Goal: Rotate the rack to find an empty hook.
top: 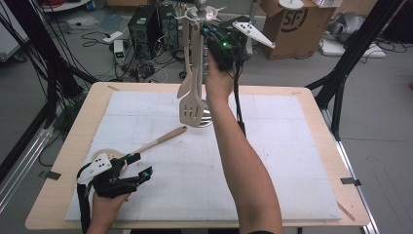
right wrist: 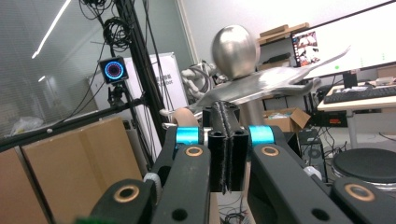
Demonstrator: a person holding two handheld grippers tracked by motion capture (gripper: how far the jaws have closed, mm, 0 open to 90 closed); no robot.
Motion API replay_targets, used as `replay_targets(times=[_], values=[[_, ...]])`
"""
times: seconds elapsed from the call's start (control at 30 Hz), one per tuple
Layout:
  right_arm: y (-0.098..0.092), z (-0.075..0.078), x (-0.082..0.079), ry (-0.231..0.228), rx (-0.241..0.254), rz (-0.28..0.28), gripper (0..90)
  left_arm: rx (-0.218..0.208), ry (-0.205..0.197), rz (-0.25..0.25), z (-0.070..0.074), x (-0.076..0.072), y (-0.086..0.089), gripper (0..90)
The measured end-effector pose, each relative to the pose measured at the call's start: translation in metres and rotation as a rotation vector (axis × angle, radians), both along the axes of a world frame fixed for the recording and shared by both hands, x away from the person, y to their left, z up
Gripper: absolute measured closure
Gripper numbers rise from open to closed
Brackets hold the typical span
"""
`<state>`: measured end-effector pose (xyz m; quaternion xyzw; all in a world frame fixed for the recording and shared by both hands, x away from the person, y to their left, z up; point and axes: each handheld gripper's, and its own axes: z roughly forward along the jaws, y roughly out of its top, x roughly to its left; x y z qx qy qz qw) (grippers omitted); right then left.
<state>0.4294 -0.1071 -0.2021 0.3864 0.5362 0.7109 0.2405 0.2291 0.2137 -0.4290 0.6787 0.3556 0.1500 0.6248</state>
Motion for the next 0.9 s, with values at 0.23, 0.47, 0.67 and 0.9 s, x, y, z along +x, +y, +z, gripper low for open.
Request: replay_targets(times=[0.23, 0.47, 0.67, 0.9], values=[[0.018, 0.001, 0.005, 0.004, 0.000, 0.007, 90.0, -0.001, -0.001, 0.012, 0.000, 0.000, 0.003, 27.9], [0.025, 0.004, 0.011, 0.027, -0.039, 0.043, 90.0, -0.035, 0.001, 0.050, 0.000, 0.000, 0.015, 27.9], [0.005, -0.010, 0.005, 0.043, -0.042, 0.029, 90.0, -0.017, -0.001, 0.041, 0.001, -0.003, 0.012, 27.9], [-0.025, -0.006, -0.001, 0.026, 0.009, -0.056, 90.0, -0.014, 0.004, 0.042, 0.000, -0.001, 0.012, 27.9]])
